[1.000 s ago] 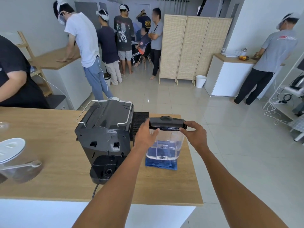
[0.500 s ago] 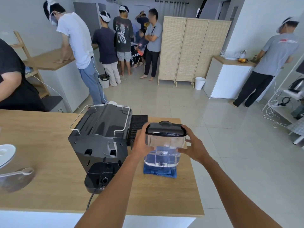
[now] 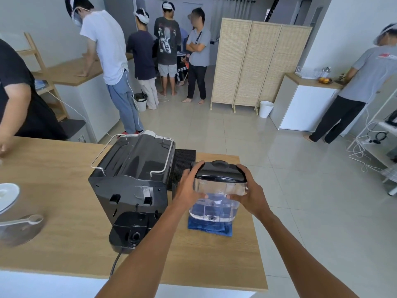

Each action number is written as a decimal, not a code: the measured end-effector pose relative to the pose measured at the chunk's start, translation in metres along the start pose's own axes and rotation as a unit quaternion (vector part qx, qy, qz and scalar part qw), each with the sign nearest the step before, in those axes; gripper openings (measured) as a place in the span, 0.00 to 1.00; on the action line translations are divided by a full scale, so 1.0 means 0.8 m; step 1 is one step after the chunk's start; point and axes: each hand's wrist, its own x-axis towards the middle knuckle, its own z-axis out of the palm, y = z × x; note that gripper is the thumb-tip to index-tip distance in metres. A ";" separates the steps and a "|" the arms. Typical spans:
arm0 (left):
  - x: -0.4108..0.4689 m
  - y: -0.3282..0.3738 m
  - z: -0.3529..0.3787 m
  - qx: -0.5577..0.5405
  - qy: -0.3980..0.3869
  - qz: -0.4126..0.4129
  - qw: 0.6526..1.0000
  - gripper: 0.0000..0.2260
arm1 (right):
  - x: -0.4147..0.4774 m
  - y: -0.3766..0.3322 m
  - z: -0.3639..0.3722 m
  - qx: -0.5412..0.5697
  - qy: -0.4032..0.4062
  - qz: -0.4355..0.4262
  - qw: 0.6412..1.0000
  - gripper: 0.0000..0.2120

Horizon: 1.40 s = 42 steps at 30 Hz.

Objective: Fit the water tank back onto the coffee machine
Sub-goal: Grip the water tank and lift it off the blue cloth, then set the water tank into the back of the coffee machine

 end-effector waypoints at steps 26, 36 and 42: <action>-0.041 0.088 -0.035 0.057 -0.008 0.078 0.995 0.50 | -0.035 -0.075 -0.076 -0.044 0.061 -0.026 0.997 0.48; -0.110 0.122 -0.075 0.055 0.030 0.166 0.984 0.50 | -0.086 -0.144 -0.109 -0.048 0.081 -0.066 0.993 0.49; -0.161 0.108 -0.115 0.046 0.059 0.215 0.974 0.48 | -0.112 -0.182 -0.097 -0.049 0.058 -0.105 0.992 0.48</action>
